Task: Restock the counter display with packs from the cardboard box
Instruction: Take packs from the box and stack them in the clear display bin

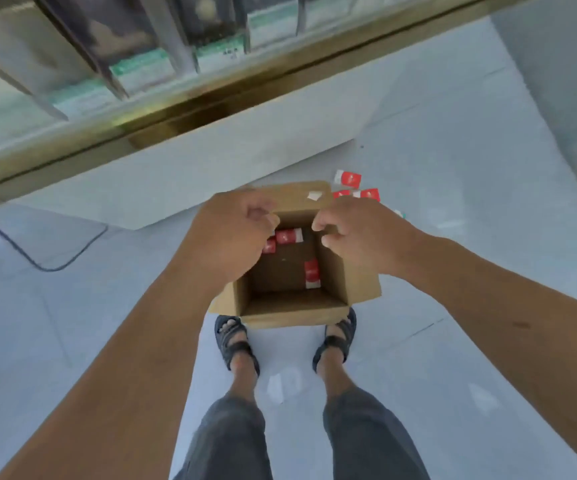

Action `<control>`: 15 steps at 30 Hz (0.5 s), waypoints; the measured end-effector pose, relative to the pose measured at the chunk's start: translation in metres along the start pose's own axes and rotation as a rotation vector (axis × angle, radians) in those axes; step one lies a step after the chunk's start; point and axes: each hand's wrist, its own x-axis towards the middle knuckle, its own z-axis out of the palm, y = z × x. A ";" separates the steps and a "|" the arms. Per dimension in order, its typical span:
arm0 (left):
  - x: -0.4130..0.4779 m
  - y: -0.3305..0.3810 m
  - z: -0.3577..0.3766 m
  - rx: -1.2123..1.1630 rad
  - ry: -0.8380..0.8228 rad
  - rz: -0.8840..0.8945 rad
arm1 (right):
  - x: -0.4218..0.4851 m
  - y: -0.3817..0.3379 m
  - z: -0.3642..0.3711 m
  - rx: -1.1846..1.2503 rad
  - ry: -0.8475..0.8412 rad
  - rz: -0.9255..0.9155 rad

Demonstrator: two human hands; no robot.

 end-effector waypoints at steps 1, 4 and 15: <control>0.011 -0.015 0.009 0.003 -0.016 -0.023 | 0.011 0.009 0.019 -0.001 -0.003 0.022; 0.043 -0.064 0.038 0.046 -0.037 -0.086 | 0.047 0.034 0.074 -0.019 -0.020 0.099; 0.143 -0.208 0.133 0.185 -0.152 -0.175 | 0.170 0.100 0.280 -0.039 -0.263 0.422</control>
